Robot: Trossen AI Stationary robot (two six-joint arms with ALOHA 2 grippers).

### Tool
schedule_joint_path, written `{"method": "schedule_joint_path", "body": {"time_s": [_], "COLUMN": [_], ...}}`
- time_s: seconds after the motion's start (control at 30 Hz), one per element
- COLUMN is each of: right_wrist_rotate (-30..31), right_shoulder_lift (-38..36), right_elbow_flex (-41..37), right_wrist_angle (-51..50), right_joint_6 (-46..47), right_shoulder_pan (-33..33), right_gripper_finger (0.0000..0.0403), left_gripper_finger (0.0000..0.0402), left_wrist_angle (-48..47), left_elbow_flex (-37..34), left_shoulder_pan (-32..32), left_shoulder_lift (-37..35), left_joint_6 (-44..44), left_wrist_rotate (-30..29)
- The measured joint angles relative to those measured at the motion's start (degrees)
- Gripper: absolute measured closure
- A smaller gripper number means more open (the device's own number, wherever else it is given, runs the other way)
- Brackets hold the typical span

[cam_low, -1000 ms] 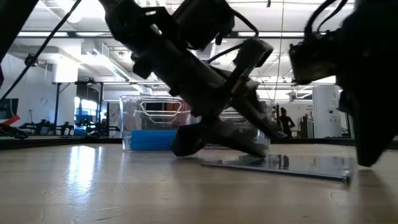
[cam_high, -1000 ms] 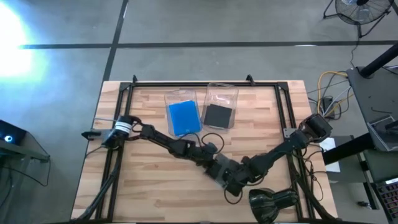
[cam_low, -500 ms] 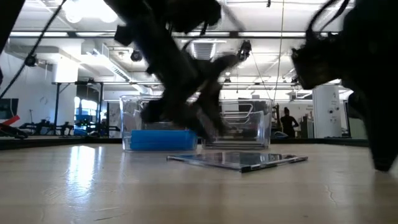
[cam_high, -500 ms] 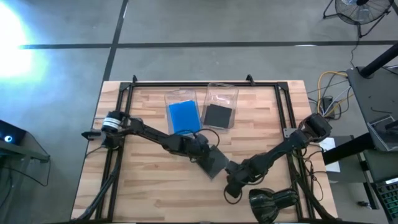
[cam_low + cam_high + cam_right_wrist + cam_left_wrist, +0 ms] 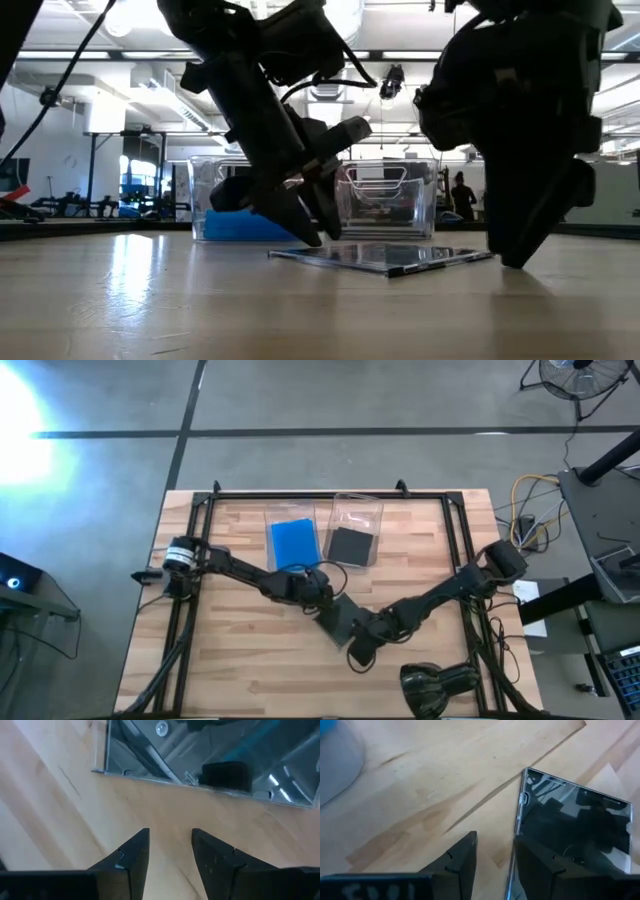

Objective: Pick & place jewel cases by type
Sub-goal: Put the black CD case into the right transparent bin

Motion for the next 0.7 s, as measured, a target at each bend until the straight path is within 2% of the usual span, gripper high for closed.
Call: {"method": "schedule_joint_path", "body": {"time_s": [0.13,0.47,0.7], "right_wrist_rotate": [-0.49,0.37,-0.12], "right_shoulder_lift": [1.21,1.09,1.39], "right_elbow_flex": [0.11,0.09,0.09], "right_wrist_angle": [0.20,0.18,-0.10], "right_joint_6": [-2.03,-6.73,-10.10], "right_shoulder_pan": [-1.14,-1.80,-1.73], "right_gripper_finger": [0.0259,0.0259,0.0259], "left_gripper_finger": [0.0287,0.0287,0.0287], "left_wrist_angle": [0.44,6.75,9.03], "left_elbow_flex": [0.04,-0.11,-0.35], "left_shoulder_pan": [-0.73,-1.02,-1.07], "left_shoulder_lift": [0.20,0.55,0.23], "left_joint_6": [-0.32,0.30,0.71], "left_wrist_rotate": [1.57,11.82,13.87]}}
